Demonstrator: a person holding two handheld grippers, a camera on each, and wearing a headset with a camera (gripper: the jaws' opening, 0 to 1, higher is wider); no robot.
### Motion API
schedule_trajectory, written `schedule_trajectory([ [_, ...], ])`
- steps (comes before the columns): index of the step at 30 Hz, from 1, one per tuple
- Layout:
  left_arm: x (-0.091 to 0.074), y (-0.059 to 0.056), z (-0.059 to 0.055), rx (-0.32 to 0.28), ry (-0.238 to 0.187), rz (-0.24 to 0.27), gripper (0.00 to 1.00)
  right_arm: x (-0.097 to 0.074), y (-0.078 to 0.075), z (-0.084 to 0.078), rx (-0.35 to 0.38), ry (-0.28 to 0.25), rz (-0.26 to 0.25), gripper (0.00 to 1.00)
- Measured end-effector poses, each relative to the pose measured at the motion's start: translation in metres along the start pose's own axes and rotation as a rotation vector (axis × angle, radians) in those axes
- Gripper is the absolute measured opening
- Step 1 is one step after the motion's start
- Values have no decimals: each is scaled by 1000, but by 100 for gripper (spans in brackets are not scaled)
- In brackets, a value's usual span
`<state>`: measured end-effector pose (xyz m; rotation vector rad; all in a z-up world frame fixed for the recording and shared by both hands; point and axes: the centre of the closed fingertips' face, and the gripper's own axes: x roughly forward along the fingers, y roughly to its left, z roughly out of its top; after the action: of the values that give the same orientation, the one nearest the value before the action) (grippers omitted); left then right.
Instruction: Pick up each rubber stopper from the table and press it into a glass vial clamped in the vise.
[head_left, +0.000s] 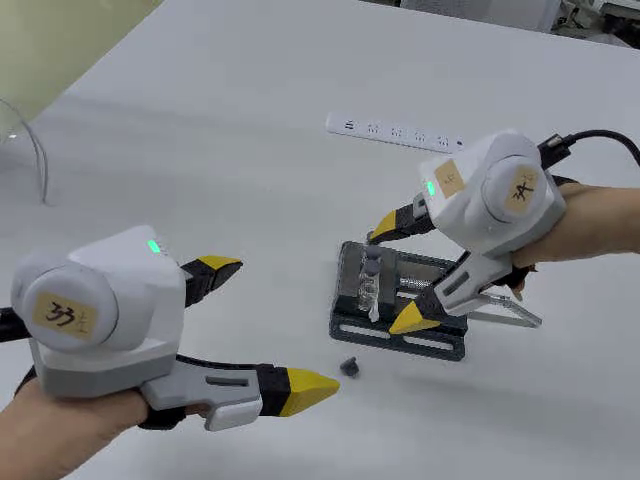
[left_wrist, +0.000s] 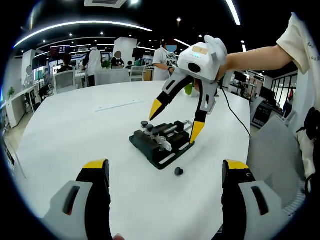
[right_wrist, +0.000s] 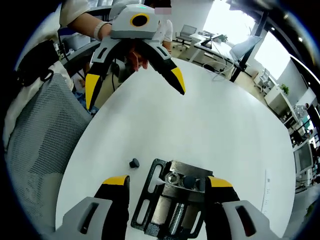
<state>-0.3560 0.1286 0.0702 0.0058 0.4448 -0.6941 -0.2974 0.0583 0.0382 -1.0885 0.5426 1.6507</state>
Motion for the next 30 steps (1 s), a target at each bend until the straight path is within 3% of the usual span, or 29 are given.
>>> schedule_trajectory([
  [11,0,1,2,7,7,2,92,-1,15,12,-28,-42,-7,57],
  [15,0,1,1,7,13,4,92,3,23,14,-79,-42,-10,55],
  [21,-2,2,0,5,14,9,92,16,43,18,-113,-41,18,51],
  [25,-3,3,-3,3,21,11,92,28,48,19,-156,-43,4,46],
  [30,-4,3,-5,-3,23,16,92,41,57,17,-175,-39,23,44],
])
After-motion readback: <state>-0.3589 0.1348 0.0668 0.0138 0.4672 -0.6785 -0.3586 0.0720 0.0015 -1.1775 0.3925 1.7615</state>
